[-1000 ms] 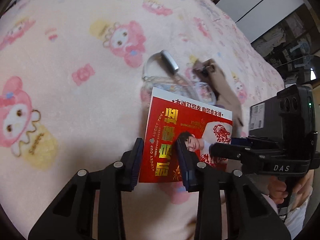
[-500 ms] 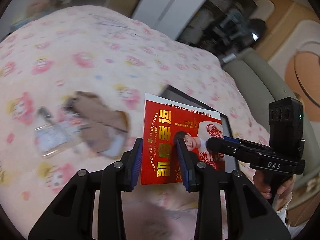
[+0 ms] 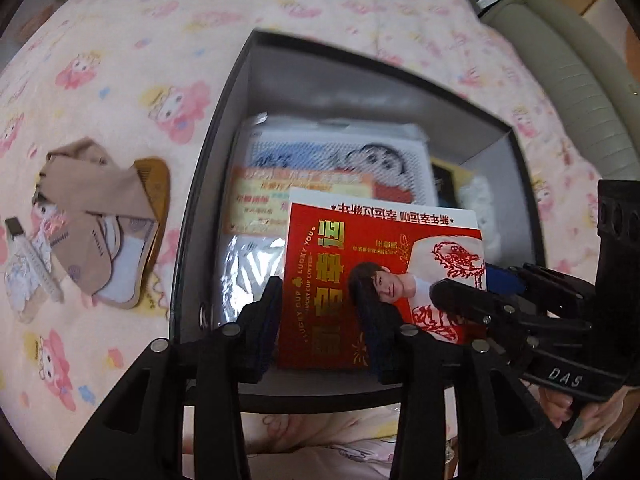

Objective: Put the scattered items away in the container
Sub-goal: 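Lower the red card into the box front and open the left gripper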

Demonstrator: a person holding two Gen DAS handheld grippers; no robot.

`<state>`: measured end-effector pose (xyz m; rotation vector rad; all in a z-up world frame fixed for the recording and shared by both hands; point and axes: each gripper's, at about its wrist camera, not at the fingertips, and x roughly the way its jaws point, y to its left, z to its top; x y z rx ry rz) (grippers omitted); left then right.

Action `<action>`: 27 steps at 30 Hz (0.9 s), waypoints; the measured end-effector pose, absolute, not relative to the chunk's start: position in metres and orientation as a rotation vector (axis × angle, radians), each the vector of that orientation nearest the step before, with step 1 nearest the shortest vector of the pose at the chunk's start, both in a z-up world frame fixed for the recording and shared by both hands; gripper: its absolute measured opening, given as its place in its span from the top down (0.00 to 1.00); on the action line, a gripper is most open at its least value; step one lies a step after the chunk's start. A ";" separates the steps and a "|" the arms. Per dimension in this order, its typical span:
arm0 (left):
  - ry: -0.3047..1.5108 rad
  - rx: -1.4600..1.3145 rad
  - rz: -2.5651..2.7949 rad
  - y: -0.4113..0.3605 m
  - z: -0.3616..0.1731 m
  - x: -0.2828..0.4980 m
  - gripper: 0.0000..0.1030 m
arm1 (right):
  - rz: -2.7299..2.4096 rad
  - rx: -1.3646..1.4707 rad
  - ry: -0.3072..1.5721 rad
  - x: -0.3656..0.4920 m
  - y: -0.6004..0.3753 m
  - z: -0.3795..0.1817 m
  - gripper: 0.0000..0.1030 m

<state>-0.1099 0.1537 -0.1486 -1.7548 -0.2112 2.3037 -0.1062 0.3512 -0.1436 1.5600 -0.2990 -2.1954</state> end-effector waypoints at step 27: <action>-0.011 -1.730 2.252 0.211 -0.163 -0.140 0.68 | -2.470 1.471 -0.258 -0.080 0.362 -0.142 0.65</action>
